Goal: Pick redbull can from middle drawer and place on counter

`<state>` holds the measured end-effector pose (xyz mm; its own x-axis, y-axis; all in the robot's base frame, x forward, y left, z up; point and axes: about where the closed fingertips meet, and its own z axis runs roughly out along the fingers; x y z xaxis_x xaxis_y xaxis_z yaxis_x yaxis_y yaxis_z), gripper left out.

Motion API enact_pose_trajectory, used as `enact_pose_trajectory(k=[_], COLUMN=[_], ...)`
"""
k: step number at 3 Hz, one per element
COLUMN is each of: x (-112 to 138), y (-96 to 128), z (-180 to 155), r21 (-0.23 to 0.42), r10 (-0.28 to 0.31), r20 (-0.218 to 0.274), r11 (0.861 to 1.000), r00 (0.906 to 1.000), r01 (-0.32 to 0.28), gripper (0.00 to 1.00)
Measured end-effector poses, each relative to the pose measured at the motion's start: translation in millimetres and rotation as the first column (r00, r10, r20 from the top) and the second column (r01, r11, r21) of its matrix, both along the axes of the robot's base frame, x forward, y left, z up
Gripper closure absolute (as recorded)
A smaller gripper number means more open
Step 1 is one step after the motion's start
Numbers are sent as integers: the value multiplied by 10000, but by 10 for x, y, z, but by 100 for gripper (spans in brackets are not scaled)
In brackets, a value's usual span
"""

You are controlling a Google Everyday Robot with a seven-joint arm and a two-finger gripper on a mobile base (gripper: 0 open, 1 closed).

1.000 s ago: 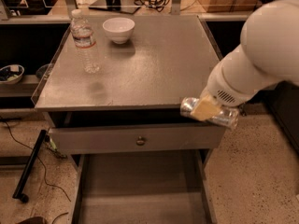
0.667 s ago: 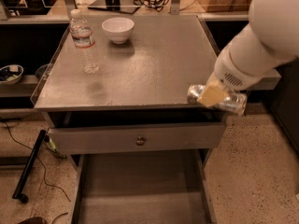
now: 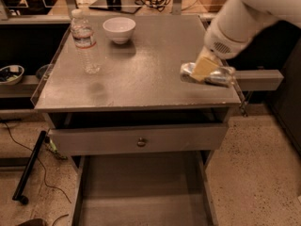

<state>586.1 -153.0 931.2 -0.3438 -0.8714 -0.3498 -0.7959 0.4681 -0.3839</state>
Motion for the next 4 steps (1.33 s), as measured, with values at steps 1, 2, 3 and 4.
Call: enact_pose_trajectory(k=[1,2,3,4], x=[57,111,289,483], y=[32,0,144,409], z=[75,7,30,25], r21=[77,288,561,713], r10=[37,-28,320,900], r20=[133,-129,-167,-266], r11=[10000,9996,9979,9936], r00=[9999,9999,9993,9956], r01=[-38,32,-310,-879], gripper=[100,100,100,100])
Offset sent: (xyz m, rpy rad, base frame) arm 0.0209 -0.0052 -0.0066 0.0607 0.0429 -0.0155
